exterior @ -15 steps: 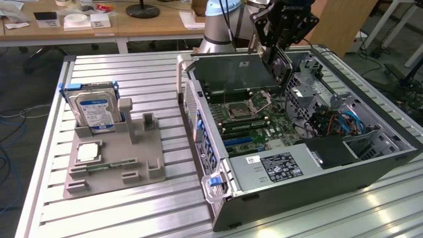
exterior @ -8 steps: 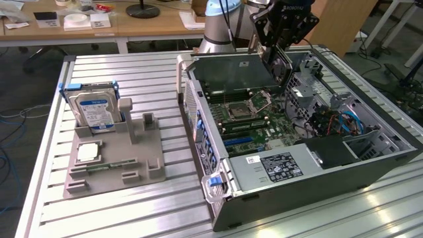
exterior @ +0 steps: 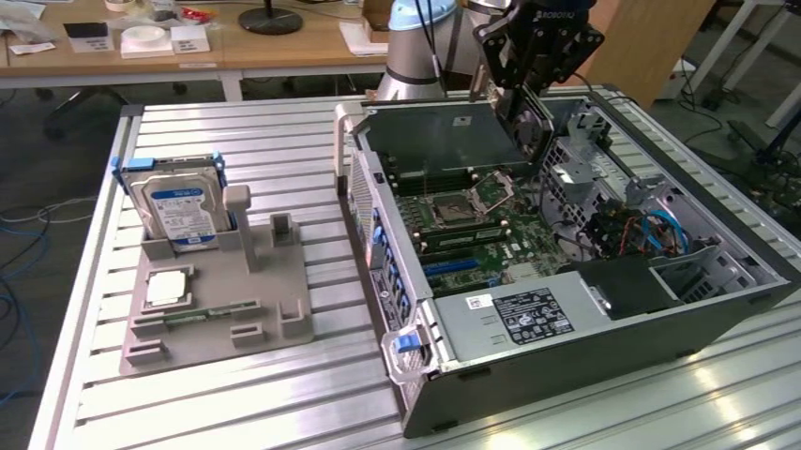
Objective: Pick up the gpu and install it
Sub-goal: 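Insert the gpu into the slot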
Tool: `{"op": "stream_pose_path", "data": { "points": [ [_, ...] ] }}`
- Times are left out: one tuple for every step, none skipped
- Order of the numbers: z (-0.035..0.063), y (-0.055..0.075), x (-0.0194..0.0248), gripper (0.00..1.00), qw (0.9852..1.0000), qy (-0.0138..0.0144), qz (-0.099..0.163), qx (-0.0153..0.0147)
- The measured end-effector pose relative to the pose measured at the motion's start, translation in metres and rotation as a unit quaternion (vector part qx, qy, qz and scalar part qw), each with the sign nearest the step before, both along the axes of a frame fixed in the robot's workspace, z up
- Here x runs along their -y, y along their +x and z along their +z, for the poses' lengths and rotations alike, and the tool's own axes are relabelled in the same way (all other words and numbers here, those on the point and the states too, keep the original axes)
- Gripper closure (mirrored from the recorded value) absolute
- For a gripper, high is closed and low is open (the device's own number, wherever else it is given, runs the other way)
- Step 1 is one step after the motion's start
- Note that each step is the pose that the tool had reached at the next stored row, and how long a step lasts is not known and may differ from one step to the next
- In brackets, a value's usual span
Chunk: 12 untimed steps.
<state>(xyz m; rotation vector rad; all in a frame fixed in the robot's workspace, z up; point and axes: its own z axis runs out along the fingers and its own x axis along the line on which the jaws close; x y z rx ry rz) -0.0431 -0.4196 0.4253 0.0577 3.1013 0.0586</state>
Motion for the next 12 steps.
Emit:
{"op": "stream_pose_path", "data": {
  "points": [
    [0.0,0.0,0.0,0.72,1.0,0.0001,0.002,0.0],
    [0.0,0.0001,0.0,0.72,1.0,0.0001,0.007,0.0],
    [0.0,0.0001,0.0,0.72,0.9999,0.0,0.013,0.0],
    [0.0,0.0001,0.0,0.72,0.9998,0.0001,0.018,0.0],
    [0.0,0.0002,0.0,0.72,0.9997,0.0006,0.023,0.0],
    [0.0,0.0003,0.0,0.72,0.9996,0.001,0.027,0.0],
    [0.0,0.0003,0.0,0.72,0.9995,0.0011,0.031,0.0],
    [0.0,0.0002,0.0,0.72,0.9994,0.0011,0.036,0.0],
    [0.0,0.0003,0.0,0.72,0.9992,0.0011,0.04,0.0],
    [0.0,0.0003,0.0,0.72,0.999,0.0011,0.044,0.0],
    [0.0,0.0003,0.0,0.72,0.9989,0.0011,0.048,0.0],
    [0.0,0.0003,0.0,0.72,0.9987,0.0011,0.051,0.0]
  ]
}}
